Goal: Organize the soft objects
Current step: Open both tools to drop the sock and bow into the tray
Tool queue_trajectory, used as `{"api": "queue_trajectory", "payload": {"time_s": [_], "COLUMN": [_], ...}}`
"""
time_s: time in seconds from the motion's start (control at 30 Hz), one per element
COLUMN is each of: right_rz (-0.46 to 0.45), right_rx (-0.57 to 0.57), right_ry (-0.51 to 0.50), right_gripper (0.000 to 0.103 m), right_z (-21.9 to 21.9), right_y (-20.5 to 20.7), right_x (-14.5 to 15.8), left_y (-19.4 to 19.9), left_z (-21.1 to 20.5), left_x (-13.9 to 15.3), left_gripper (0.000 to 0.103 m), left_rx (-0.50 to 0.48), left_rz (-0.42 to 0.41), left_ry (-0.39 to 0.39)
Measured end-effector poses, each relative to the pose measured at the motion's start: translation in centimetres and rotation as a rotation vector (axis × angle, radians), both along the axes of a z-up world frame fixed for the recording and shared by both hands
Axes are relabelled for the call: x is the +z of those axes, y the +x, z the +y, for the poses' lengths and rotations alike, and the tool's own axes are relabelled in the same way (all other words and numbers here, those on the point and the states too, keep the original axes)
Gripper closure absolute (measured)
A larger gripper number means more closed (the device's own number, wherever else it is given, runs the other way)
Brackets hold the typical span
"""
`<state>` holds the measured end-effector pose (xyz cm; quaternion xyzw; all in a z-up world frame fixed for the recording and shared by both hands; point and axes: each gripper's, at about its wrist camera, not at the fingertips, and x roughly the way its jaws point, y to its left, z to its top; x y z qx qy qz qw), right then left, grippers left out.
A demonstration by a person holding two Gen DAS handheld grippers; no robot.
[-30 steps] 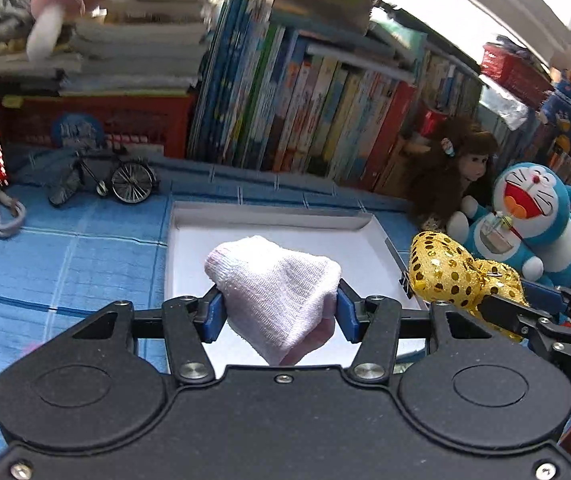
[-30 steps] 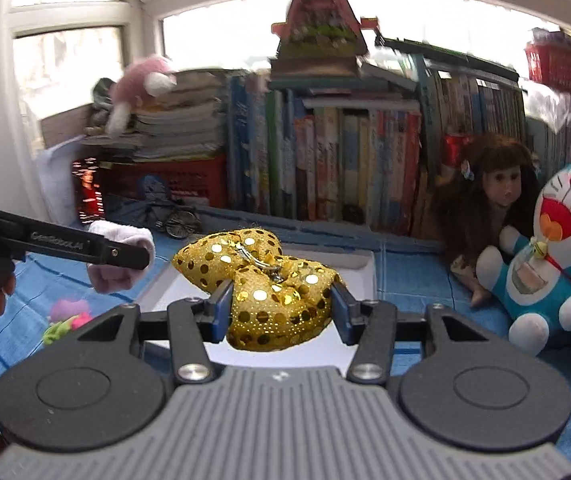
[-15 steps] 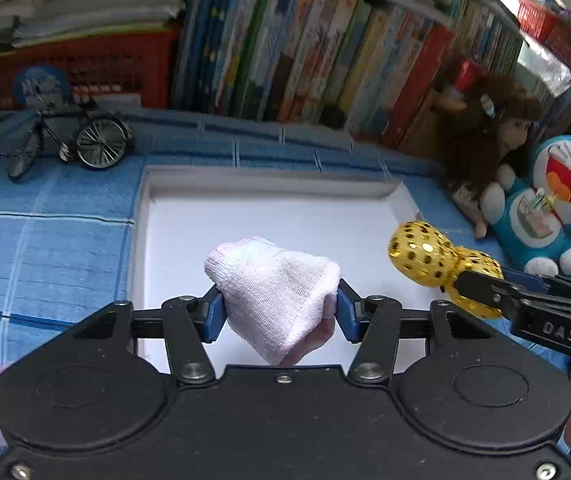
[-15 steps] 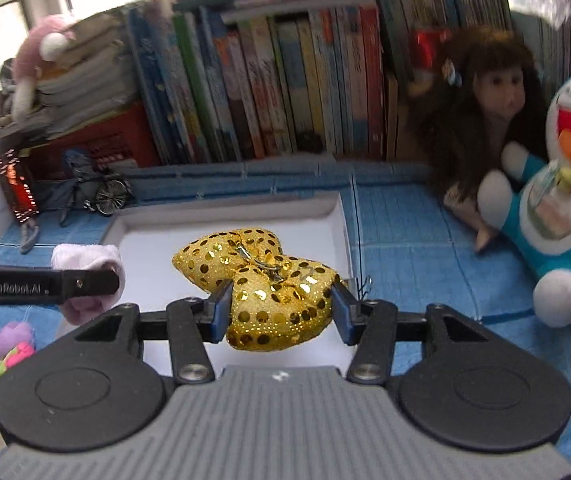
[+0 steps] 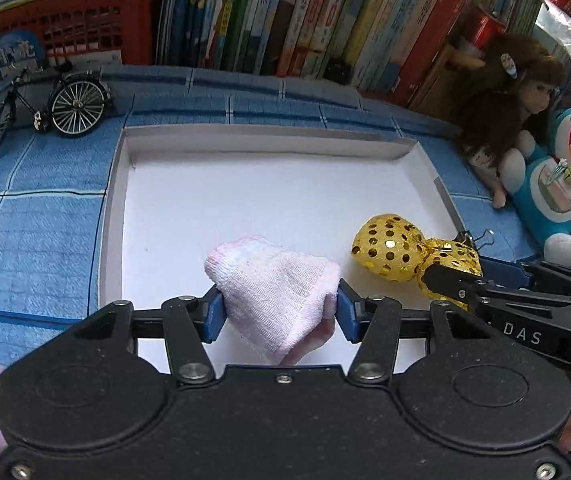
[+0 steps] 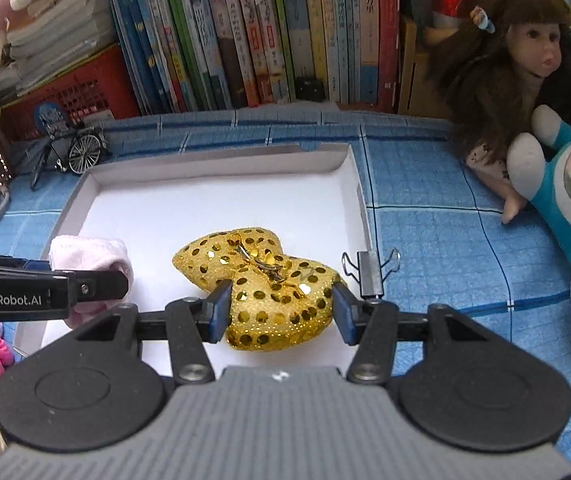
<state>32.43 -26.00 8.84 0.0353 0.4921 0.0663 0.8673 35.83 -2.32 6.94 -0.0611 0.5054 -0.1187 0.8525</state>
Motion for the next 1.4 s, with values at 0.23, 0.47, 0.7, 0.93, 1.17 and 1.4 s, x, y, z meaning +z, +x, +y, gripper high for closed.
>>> {"api": "queue_trajectory", "payload": {"time_s": [0.23, 0.47, 0.7, 0.93, 1.17, 1.4], "right_rz": [0.020, 0.027, 0.026, 0.007, -0.029, -0.078], "right_rx": [0.005, 0.003, 0.006, 0.010, 0.011, 0.024], "right_ry": [-0.013, -0.017, -0.015, -0.014, -0.015, -0.023], "right_gripper": [0.042, 0.036, 0.028, 0.026, 0.026, 0.024], "right_z": [0.2, 0.1, 0.0, 0.0, -0.1, 0.0], "right_y": [0.3, 0.3, 0.0, -0.8, -2.2, -4.0], "right_x": [-0.3, -0.4, -0.1, 0.5, 2.0, 3.8], "left_y": [0.4, 0.5, 0.2, -1.1, -2.7, -5.1], "left_z": [0.2, 0.2, 0.1, 0.1, 0.1, -0.4], "left_x": [-0.8, -1.0, -0.7, 0.7, 2.2, 4.3], "left_gripper": [0.051, 0.050, 0.040, 0.034, 0.032, 0.030], "left_rx": [0.006, 0.010, 0.005, 0.003, 0.000, -0.020], "left_rz": [0.034, 0.045, 0.035, -0.005, -0.043, -0.113], "left_ry": [0.011, 0.009, 0.010, 0.013, 0.032, 0.049]}}
